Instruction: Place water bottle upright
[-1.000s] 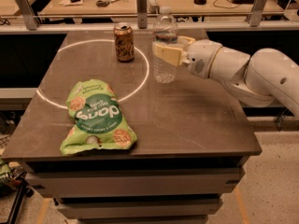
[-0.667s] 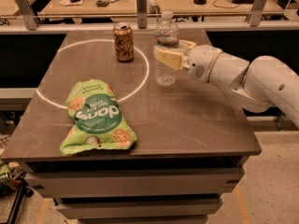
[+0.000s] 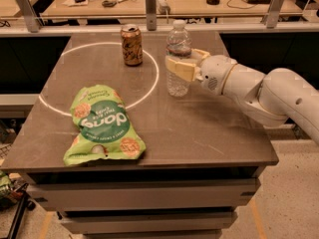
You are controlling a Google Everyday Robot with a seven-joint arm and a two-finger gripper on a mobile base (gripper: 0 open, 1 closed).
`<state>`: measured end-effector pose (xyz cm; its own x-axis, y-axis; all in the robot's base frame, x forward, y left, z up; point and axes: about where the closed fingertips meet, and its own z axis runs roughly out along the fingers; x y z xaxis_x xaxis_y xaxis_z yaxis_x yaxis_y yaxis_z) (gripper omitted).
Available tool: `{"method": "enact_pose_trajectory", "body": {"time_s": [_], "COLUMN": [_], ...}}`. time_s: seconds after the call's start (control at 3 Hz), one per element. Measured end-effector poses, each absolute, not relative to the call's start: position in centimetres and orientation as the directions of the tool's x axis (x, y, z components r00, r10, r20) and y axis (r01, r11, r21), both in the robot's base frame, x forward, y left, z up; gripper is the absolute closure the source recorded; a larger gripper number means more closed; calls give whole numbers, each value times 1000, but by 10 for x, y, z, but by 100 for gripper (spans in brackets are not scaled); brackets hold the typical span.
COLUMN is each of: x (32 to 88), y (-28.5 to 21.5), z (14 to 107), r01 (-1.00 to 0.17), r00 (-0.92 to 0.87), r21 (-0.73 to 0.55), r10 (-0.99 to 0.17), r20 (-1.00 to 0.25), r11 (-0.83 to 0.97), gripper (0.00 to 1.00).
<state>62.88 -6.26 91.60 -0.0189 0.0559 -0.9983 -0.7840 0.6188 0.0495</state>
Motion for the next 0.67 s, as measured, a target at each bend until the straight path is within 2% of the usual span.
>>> {"method": "enact_pose_trajectory", "body": {"time_s": [0.33,0.67], "x": [628,628], "y": [-60,-57], "z": [917,918], "r01": [-787,-789], "r00": [-19,-18], "r21": [49,48], "r10": [56,55], "r20": [-998,-998], "r11": [615,612], "gripper": [82,58]}}
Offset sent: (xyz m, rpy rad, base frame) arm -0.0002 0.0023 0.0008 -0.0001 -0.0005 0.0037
